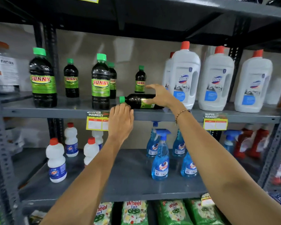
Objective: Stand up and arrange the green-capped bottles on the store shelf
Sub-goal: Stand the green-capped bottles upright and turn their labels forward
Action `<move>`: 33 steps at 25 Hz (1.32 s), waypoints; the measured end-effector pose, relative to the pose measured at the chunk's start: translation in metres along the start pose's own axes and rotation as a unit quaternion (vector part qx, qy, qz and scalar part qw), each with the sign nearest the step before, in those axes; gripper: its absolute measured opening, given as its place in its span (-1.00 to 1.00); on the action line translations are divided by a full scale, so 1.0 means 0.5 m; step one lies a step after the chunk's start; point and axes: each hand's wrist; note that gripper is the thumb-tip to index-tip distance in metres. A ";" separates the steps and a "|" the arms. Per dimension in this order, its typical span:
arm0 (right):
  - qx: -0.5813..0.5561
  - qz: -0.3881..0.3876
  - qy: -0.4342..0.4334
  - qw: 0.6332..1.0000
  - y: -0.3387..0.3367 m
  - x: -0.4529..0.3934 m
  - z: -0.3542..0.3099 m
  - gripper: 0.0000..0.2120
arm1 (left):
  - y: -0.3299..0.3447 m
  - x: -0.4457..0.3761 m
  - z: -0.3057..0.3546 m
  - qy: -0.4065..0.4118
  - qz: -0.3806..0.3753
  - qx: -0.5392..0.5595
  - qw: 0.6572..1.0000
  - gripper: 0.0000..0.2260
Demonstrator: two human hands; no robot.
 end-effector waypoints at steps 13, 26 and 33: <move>0.172 -0.082 0.003 0.982 0.019 -0.087 0.008 -0.32 | 0.024 0.002 0.003 0.008 0.061 -0.054 0.997 -0.68; -0.208 0.184 0.097 0.956 0.085 -0.066 -0.016 -0.31 | 0.026 -0.005 0.005 -0.023 0.070 -0.042 0.996 -0.73; -0.280 0.086 0.106 0.950 0.101 -0.077 0.004 -0.20 | 0.026 -0.003 0.006 -0.031 0.071 -0.015 0.997 -0.72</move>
Point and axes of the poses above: each hand's wrist, its own x-axis away from the middle knuckle, its own y-axis out of the palm, z = x × y, and after that the axes turned 1 degree about z, right-handed
